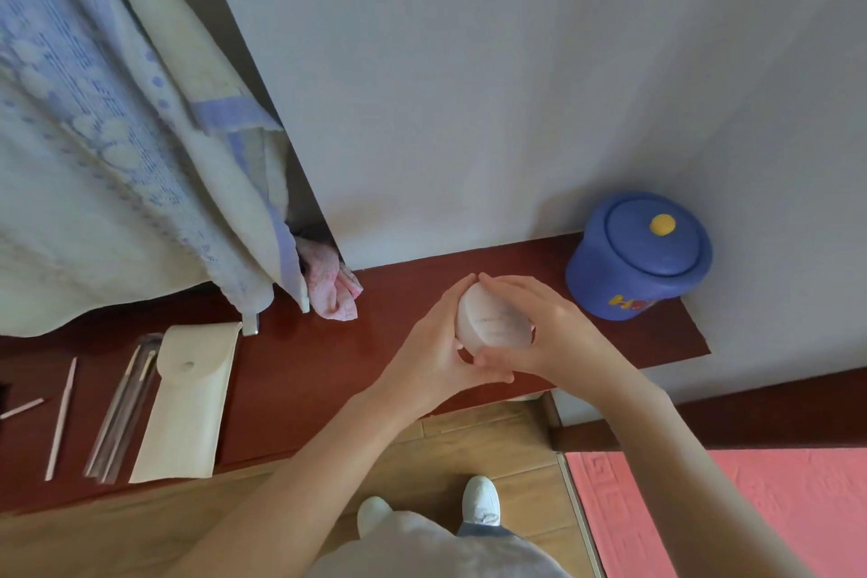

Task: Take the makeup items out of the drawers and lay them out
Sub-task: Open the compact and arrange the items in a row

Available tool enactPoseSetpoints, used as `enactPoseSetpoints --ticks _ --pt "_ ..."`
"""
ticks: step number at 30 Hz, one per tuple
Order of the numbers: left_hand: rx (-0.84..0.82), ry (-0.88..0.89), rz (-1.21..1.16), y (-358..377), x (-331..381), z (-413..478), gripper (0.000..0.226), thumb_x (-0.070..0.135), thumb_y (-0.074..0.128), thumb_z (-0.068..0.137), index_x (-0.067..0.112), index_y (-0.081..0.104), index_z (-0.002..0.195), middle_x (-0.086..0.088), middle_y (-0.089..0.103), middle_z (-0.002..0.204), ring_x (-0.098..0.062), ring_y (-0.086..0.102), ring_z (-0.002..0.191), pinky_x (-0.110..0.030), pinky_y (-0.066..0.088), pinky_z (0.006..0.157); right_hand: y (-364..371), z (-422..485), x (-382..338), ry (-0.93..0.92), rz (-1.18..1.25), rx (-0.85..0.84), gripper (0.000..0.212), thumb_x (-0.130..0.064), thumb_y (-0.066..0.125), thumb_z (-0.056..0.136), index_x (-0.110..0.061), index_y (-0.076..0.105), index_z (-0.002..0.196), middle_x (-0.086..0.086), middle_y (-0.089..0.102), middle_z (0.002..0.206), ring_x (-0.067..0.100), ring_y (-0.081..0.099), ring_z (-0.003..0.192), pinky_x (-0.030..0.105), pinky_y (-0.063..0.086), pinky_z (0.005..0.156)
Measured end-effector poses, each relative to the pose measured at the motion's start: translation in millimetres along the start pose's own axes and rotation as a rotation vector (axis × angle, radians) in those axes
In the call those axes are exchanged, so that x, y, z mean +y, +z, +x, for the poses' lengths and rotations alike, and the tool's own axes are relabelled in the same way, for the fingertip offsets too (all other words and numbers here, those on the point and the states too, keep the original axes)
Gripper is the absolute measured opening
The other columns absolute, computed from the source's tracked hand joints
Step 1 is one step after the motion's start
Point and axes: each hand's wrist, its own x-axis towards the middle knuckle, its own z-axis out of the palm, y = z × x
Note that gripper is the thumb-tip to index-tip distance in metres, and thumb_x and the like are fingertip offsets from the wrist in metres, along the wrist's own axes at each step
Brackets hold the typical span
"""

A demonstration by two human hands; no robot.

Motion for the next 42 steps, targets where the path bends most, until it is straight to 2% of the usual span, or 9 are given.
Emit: enactPoseSetpoints --ticks 6,12,18,24,27,31,34,38,42 --pt "0.092 0.107 -0.081 -6 15 0 0.077 0.023 0.081 0.07 0.044 0.029 0.124 0.008 0.051 0.124 -0.005 0.053 0.112 -0.015 0.051 0.081 -11 1 -15 -0.039 0.033 0.088 0.081 -0.061 0.07 0.064 -0.031 0.045 0.135 -0.02 0.044 0.115 -0.007 0.044 0.103 0.002 0.035 0.081" --pt "0.137 0.125 -0.256 -1 17 -2 0.076 0.021 0.076 0.069 0.029 0.031 0.13 -0.002 0.051 0.123 -0.017 0.055 0.114 -0.025 0.054 0.082 -17 6 -26 -0.101 0.031 0.088 0.07 -0.059 0.056 0.068 -0.031 0.05 0.132 -0.027 0.045 0.108 -0.004 0.046 0.106 0.007 0.036 0.086" --pt "0.138 0.116 -0.32 -1 17 -2 0.075 0.03 0.074 0.066 0.025 0.033 0.128 -0.001 0.051 0.122 -0.018 0.056 0.113 -0.026 0.054 0.082 -17 8 -28 -0.104 0.018 0.094 0.068 -0.058 0.054 0.069 -0.03 0.053 0.13 -0.012 0.052 0.108 0.005 0.05 0.101 0.017 0.04 0.084" --pt "-0.06 0.024 -0.563 -15 15 3 0.08 0.007 0.071 0.076 0.024 0.029 0.142 0.003 0.049 0.134 -0.015 0.053 0.122 -0.032 0.05 0.093 -18 10 -18 -0.09 0.094 0.084 0.064 -0.057 0.059 0.07 -0.043 0.043 0.131 -0.011 0.051 0.118 0.003 0.048 0.112 0.02 0.043 0.091" --pt "-0.163 -0.085 -0.756 -23 14 6 0.076 0.031 0.068 0.08 0.039 0.027 0.143 0.003 0.048 0.14 -0.021 0.052 0.125 -0.042 0.049 0.096 -19 9 -15 -0.08 0.125 0.084 0.068 -0.055 0.063 0.068 -0.042 0.044 0.132 -0.014 0.049 0.123 0.001 0.046 0.116 0.016 0.04 0.094" --pt "-0.149 -0.058 -0.565 -26 7 8 0.091 0.053 0.08 0.06 0.032 0.037 0.139 0.006 0.051 0.136 -0.015 0.051 0.125 -0.038 0.051 0.093 -19 8 -13 -0.142 0.057 0.063 0.075 -0.053 0.069 0.068 -0.03 0.045 0.136 -0.009 0.049 0.128 -0.003 0.044 0.118 0.01 0.037 0.096" --pt "-0.16 -0.043 -0.421 -34 4 13 0.084 0.046 0.086 0.051 0.036 0.048 0.126 0.017 0.058 0.122 -0.005 0.054 0.117 -0.024 0.05 0.089 -21 7 -11 -0.173 0.0 0.014 0.078 -0.049 0.073 0.066 -0.025 0.046 0.135 -0.01 0.046 0.129 -0.009 0.039 0.118 0.004 0.032 0.095" --pt "-0.248 0.011 -0.102 -36 6 16 0.096 0.027 0.089 0.056 0.041 0.032 0.133 0.02 0.044 0.134 0.002 0.044 0.125 -0.023 0.043 0.101 -22 9 -8 -0.179 -0.079 -0.056 0.08 -0.036 0.08 0.066 -0.022 0.044 0.137 -0.012 0.042 0.129 -0.005 0.038 0.118 0.001 0.029 0.095" --pt "-0.208 0.017 -0.067 -32 10 17 0.098 0.028 0.089 0.057 0.035 0.031 0.137 0.019 0.044 0.132 0.0 0.043 0.123 -0.028 0.043 0.102 -24 9 -11 -0.196 -0.11 -0.052 0.081 -0.053 0.066 0.066 -0.021 0.045 0.137 -0.01 0.043 0.126 -0.003 0.039 0.115 0.002 0.031 0.09"
